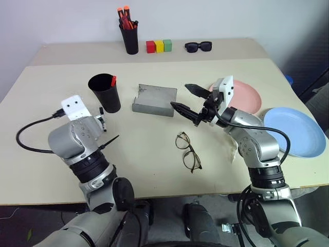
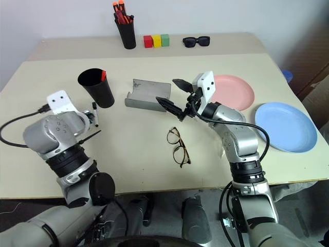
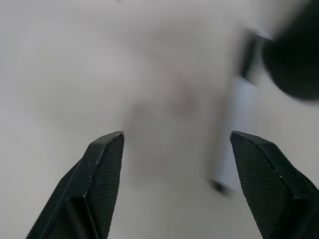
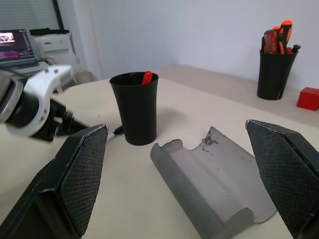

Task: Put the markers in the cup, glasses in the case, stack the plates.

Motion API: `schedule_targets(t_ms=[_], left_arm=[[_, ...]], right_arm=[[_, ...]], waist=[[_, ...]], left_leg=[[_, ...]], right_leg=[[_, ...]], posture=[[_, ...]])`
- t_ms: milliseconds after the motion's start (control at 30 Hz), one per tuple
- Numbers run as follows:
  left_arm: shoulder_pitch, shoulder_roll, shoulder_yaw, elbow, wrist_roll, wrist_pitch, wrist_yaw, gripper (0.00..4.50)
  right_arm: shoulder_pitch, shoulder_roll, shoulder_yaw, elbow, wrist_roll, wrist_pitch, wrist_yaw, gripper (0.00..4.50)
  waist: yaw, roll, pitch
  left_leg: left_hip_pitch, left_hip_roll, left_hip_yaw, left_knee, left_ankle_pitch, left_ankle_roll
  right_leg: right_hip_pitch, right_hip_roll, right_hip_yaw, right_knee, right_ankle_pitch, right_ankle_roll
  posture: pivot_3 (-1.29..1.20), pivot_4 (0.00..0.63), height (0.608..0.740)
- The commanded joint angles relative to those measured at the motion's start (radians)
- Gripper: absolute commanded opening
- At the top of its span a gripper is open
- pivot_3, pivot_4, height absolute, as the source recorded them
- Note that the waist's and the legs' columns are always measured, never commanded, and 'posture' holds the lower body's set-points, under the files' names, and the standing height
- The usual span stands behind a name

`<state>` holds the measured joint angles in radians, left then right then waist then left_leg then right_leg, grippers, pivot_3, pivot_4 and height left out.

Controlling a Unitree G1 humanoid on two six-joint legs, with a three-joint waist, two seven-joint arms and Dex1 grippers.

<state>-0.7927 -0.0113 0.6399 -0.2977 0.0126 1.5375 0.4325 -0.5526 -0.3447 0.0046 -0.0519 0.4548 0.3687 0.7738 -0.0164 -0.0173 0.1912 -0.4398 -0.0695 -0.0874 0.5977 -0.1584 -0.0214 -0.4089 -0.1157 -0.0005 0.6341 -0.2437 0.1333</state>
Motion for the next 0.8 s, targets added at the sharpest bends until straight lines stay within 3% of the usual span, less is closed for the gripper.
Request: schedule_targets(t_ms=[33, 200, 633, 800], left_arm=[[-0.027, 0.048, -0.010, 0.073, -0.006, -0.073, -0.047, 3.14], [-0.053, 0.096, -0.051, 0.206, -0.025, -0.138, -0.115, 3.14], [-0.091, 0.058, -0.083, 0.257, -0.039, -0.149, -0.142, 3.14], [-0.107, 0.027, -0.007, 0.290, -0.032, -0.126, -0.097, 3.14]], right_arm=[[-0.030, 0.010, 0.001, -0.011, 0.008, -0.010, 0.007, 4.50], [-0.030, 0.012, 0.002, -0.014, 0.007, -0.013, 0.003, 4.50], [-0.005, 0.003, -0.007, -0.040, 0.009, -0.010, -0.010, 4.50], [-0.010, 0.006, -0.004, -0.036, 0.009, -0.013, -0.010, 4.50]], waist=[[0.005, 0.000, 0.000], [0.008, 0.000, 0.000], [0.003, 0.000, 0.000], [0.004, 0.000, 0.000]], left_leg=[[0.000, 0.000, 0.000, 0.000, 0.000, 0.000], [0.000, -0.001, 0.000, 0.001, 0.000, 0.000], [0.000, 0.000, 0.000, 0.000, 0.000, 0.000], [0.000, 0.000, 0.000, 0.000, 0.000, 0.000]], right_leg=[[0.000, 0.000, 0.000, 0.000, 0.000, 0.000], [0.001, -0.001, 0.000, -0.001, 0.000, 0.000], [0.000, 0.000, 0.000, 0.000, 0.000, 0.000], [0.000, -0.001, 0.000, 0.000, 0.000, 0.000]], posture=[[0.00, 0.150, 0.740], [0.00, 0.150, 0.740], [0.00, 0.150, 0.740], [0.00, 0.150, 0.740]])
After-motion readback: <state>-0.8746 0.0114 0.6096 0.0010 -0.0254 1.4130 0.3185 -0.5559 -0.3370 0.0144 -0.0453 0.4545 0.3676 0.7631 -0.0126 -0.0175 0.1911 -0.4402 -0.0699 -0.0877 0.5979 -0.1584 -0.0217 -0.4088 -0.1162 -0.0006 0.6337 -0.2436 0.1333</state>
